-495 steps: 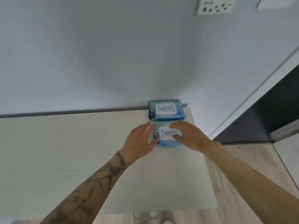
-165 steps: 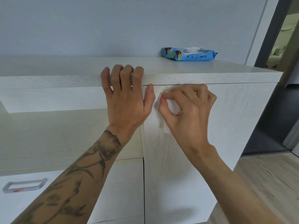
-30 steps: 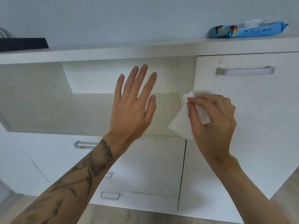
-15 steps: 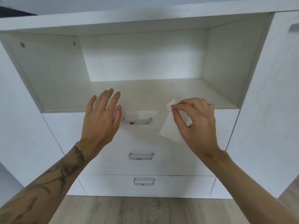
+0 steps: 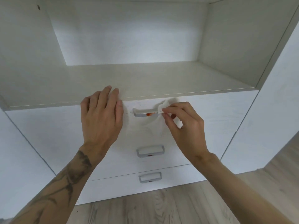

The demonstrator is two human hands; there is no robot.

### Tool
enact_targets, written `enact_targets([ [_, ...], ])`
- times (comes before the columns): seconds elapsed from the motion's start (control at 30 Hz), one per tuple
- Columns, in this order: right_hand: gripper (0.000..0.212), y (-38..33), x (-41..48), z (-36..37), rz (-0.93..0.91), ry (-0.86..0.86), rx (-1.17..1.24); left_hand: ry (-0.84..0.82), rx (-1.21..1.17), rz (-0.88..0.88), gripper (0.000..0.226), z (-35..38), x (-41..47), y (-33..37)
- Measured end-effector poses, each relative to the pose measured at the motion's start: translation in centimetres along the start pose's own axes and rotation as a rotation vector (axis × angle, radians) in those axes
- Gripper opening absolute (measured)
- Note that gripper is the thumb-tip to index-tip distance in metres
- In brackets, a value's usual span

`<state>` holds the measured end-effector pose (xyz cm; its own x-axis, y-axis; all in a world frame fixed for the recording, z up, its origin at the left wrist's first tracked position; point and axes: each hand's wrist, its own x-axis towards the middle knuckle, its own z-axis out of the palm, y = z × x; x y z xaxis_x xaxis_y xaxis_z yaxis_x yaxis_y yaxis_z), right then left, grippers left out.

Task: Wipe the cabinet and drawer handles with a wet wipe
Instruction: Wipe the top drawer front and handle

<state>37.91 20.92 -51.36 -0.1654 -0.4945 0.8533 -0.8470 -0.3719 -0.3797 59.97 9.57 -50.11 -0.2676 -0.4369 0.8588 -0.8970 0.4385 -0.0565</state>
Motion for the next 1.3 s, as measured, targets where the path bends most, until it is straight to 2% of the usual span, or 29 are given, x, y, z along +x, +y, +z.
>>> enact_targets([
  [0.2,0.026,-0.2,-0.3,0.6,-0.003,-0.052,0.042,0.066,0.005,0.051,0.044,1.0,-0.4,-0.8],
  [0.4,0.015,0.5,-0.1,2.0,-0.052,0.072,0.071,0.078,0.016,0.070,0.041,0.9,-0.5,-1.0],
  [0.57,0.011,1.0,0.2,3.1,-0.162,0.074,0.086,0.121,0.026,0.070,0.035,1.2,-0.7,-0.9],
  [0.73,0.009,2.3,0.0,1.9,-0.131,0.112,0.048,0.112,0.009,0.053,0.042,1.4,-0.7,-1.0],
  [0.9,0.012,1.0,0.5,3.3,-0.190,0.065,0.091,0.145,0.028,0.060,0.042,1.8,-0.7,-0.9],
  [1.1,0.010,1.6,-0.1,2.6,-0.099,0.113,0.064,0.170,0.021,0.050,0.039,2.1,-0.8,-0.9],
  [1.3,0.010,0.9,0.7,3.0,-0.163,0.045,0.042,0.193,0.030,0.058,0.034,2.5,-0.7,-0.9],
])
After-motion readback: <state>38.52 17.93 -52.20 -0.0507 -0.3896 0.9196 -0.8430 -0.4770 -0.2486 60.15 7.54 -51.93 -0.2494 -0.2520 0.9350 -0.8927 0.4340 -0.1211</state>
